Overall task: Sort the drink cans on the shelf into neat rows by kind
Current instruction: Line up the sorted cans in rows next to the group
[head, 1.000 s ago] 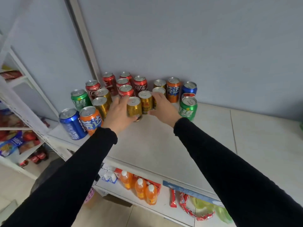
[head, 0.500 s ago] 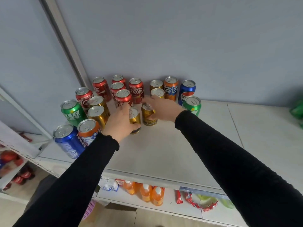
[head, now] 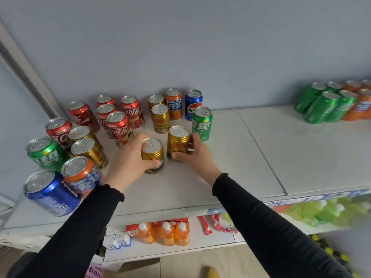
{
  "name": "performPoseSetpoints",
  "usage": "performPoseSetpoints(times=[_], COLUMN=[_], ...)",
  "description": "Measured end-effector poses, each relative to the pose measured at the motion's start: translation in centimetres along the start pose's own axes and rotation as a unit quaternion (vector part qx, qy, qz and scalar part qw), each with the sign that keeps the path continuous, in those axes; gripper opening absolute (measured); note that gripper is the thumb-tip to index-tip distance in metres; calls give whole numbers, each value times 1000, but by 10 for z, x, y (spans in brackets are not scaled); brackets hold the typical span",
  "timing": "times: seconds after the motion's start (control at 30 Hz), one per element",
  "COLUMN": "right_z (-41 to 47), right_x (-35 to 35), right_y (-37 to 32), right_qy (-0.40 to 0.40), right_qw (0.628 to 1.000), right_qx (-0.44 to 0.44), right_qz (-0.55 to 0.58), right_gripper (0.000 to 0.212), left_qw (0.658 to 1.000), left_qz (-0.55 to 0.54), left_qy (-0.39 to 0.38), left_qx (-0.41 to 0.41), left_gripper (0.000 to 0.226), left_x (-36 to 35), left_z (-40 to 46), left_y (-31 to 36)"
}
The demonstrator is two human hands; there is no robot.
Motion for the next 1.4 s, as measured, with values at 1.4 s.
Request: performPoseSetpoints(times=[1.4], right_z=[155], right_x=[403], right_y=[95], right_qy=[249], right_qw=[967], right_qx=[21], right_qz=[-55], right_gripper=[82], left_qw=[994], left_qz=[-32], left_qy=[12], left_qx=[-103], left_gripper=[61], left_x=[-220], left_z=[268], left_y=[384])
Point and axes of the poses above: each hand's wrist, its own z-axis towards the middle knuckle, its own x-axis out of the back of the hand, y = z × x, the point moved 3 cm from there along z, towards the middle knuckle, and after that the axes turned 9 degrees about z, right-handed, at the moved point
